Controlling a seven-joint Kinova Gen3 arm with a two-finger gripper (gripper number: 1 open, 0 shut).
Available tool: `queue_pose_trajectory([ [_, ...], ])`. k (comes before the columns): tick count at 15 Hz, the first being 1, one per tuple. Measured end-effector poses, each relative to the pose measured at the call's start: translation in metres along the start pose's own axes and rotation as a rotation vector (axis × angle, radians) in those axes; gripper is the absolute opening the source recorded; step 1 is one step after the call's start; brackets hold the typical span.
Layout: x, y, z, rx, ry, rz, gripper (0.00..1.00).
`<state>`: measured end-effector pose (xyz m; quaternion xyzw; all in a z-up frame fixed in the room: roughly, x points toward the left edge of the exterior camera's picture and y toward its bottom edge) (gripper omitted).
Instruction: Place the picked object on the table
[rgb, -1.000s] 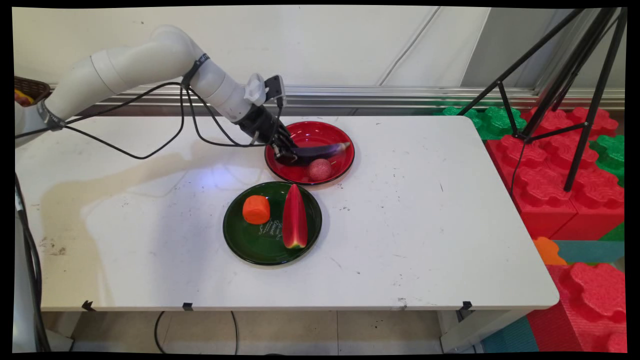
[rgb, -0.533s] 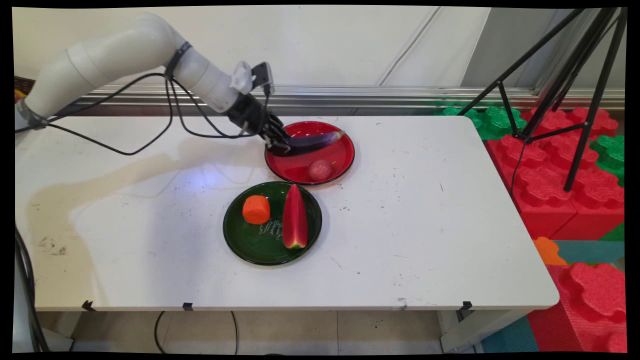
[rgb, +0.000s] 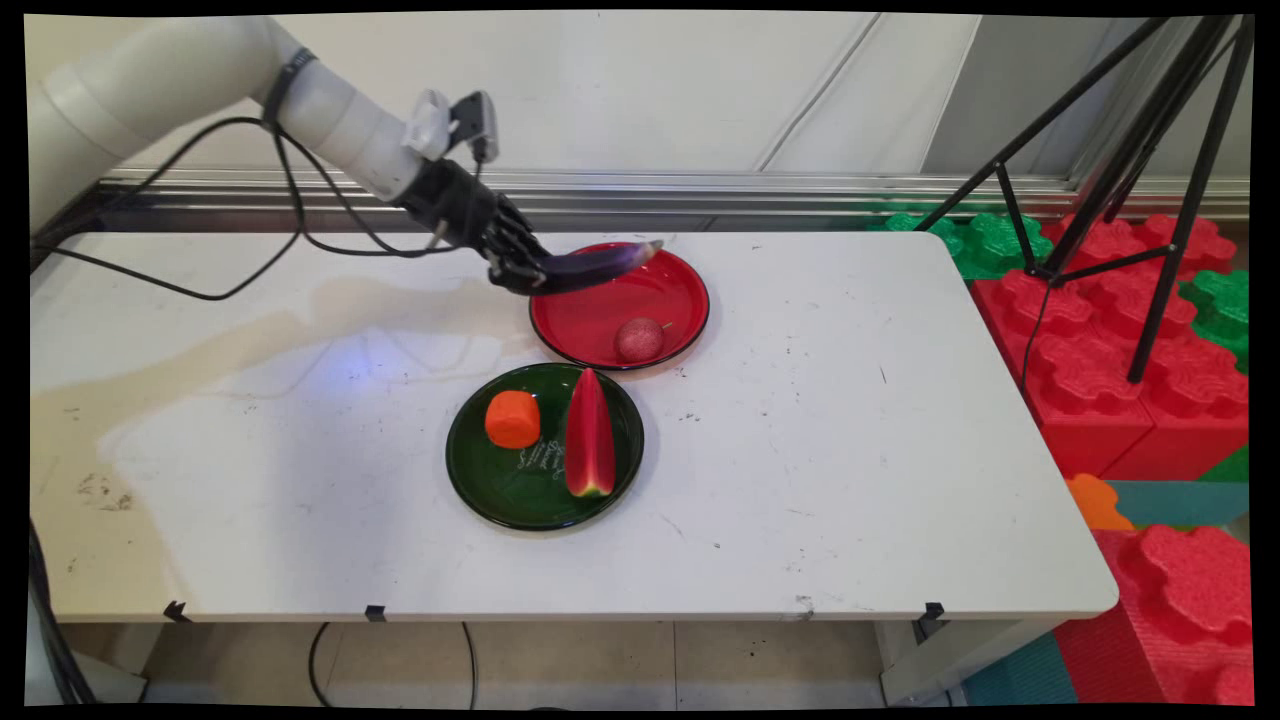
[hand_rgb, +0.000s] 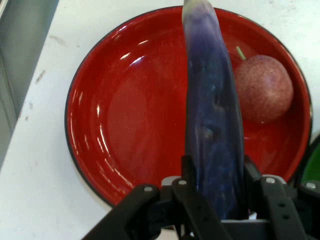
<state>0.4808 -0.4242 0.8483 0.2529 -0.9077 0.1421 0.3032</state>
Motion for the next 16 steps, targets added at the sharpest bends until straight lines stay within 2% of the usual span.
queue_pose_trajectory([
  [6, -0.02, 0.001, -0.053, -0.002, -0.006, -0.003, 0.0],
  [11, -0.047, -0.002, -0.089, 0.0, -0.07, 0.039, 0.0],
  [16, -0.072, -0.004, -0.104, -0.013, -0.141, 0.098, 0.0],
])
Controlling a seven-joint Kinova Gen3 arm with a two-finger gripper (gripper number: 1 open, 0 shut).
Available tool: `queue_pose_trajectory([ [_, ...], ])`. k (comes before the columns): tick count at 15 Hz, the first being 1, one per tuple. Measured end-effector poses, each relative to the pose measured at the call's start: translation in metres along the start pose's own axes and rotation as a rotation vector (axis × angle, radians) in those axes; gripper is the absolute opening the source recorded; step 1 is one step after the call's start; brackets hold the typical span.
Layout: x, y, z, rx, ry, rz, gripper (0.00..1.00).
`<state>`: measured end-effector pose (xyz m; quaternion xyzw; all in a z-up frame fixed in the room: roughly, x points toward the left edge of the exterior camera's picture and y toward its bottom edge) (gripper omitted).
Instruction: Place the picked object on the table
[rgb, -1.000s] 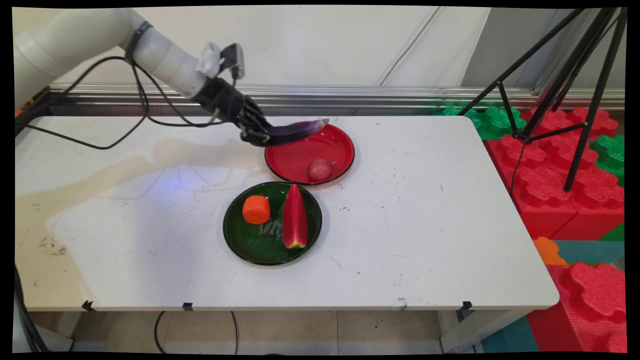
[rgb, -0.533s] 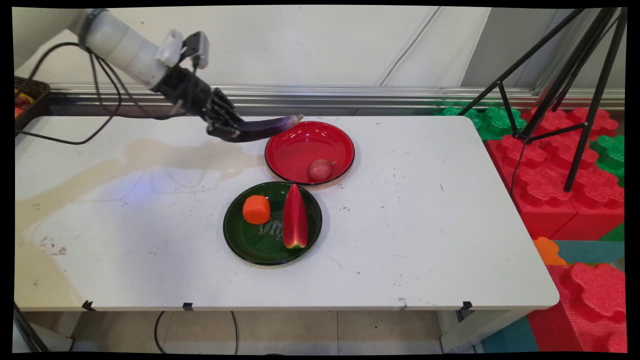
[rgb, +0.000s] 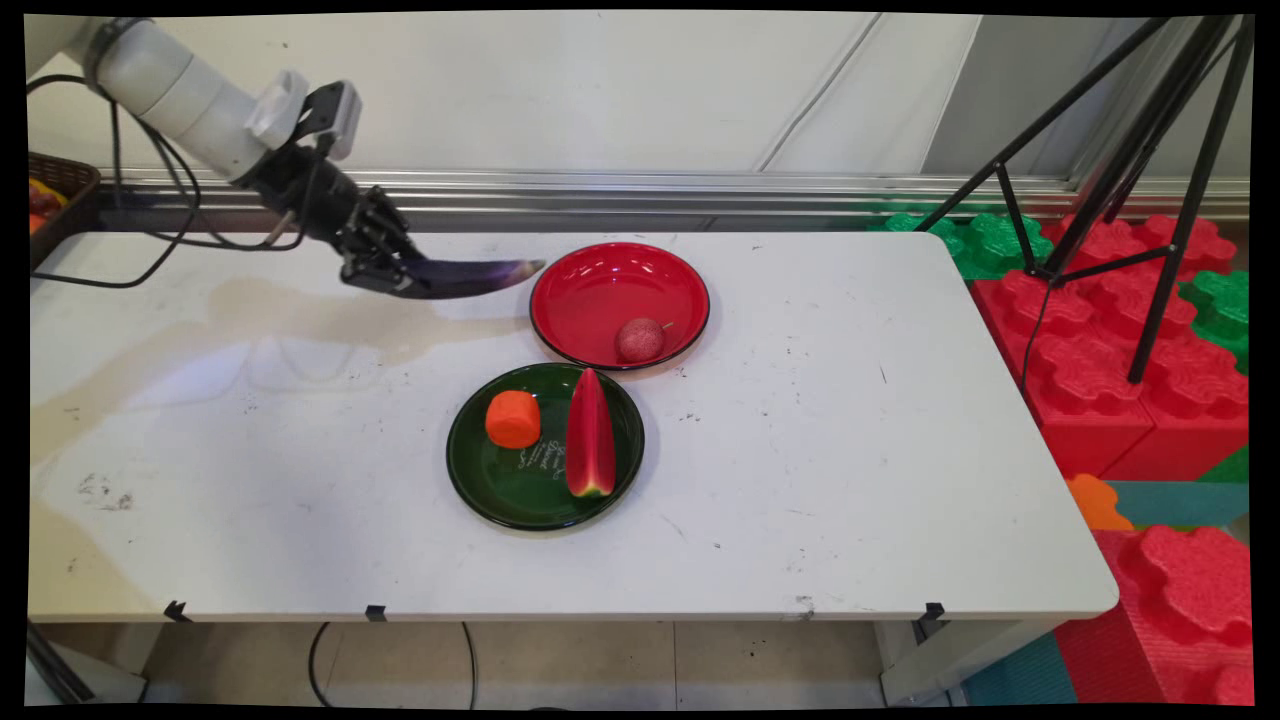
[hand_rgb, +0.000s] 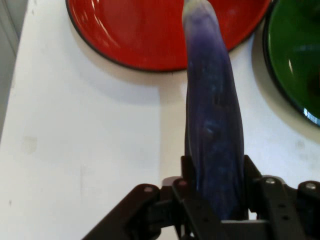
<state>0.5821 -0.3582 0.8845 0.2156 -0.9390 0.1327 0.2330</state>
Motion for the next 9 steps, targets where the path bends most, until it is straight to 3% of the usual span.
queue_pose_trajectory([
  [9, -0.045, -0.004, 0.018, -0.018, -0.109, 0.075, 0.0],
])
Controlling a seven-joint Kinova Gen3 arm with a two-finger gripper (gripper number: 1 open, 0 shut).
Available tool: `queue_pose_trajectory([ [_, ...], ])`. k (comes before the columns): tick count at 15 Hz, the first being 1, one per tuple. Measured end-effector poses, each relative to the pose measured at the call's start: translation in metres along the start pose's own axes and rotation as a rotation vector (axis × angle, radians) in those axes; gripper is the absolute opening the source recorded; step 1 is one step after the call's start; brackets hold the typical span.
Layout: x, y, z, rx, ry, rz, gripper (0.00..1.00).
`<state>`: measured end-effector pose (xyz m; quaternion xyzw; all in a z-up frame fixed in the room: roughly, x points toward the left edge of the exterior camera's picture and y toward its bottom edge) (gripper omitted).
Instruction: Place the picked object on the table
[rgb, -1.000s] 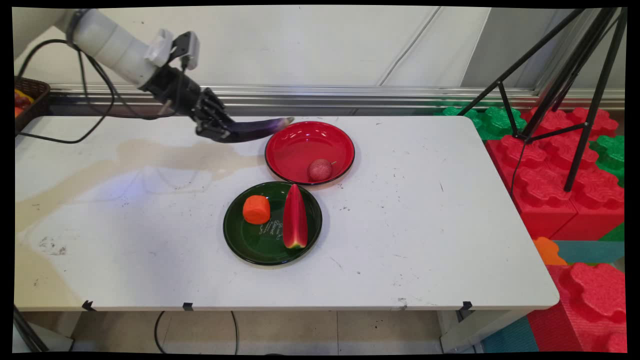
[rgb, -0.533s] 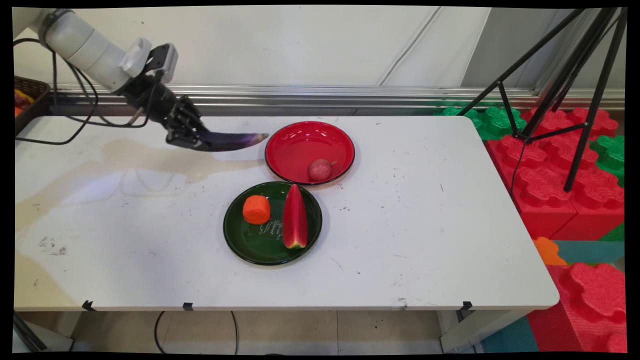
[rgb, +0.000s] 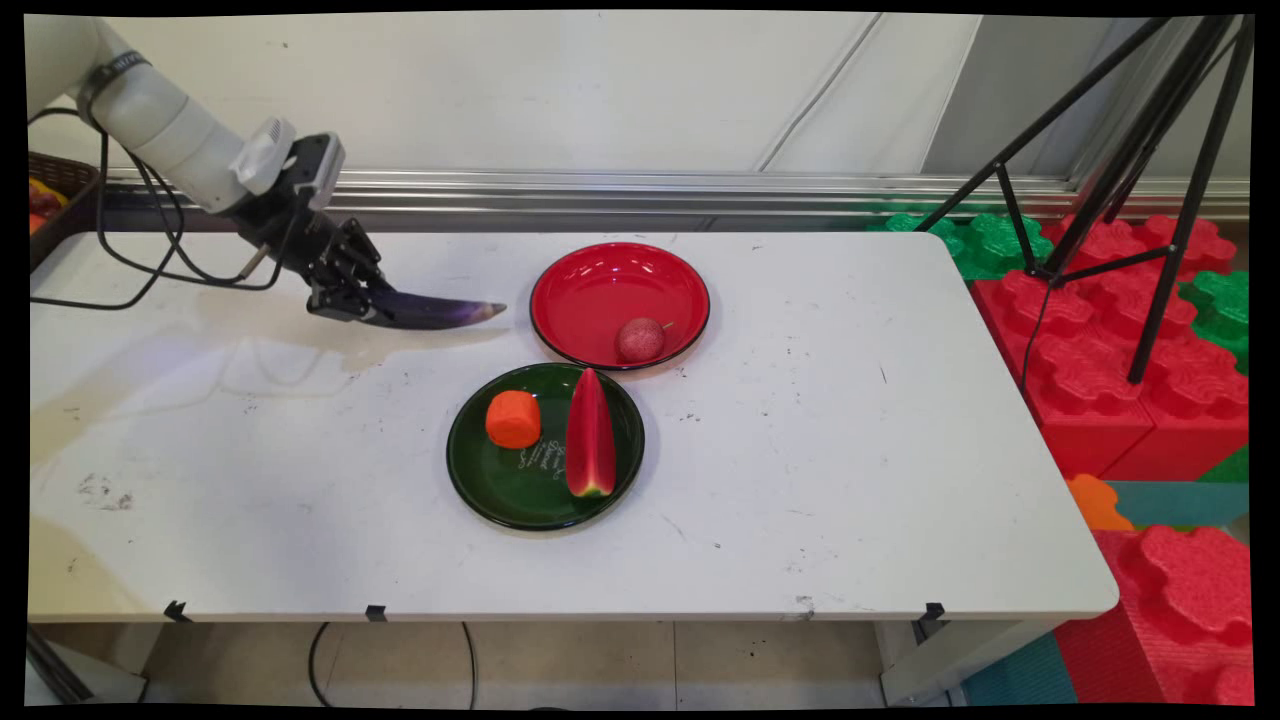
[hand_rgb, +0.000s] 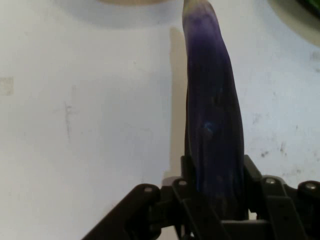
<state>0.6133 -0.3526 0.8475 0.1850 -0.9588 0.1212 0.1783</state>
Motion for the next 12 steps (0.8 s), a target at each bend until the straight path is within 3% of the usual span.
queue_pose_trajectory([
  [6, -0.014, -0.001, 0.023, -0.013, -0.02, 0.013, 0.0],
  [7, -0.015, -0.001, 0.026, -0.014, -0.02, 0.012, 1.0],
  [12, -0.021, -0.003, 0.028, -0.011, -0.011, -0.003, 1.0],
])
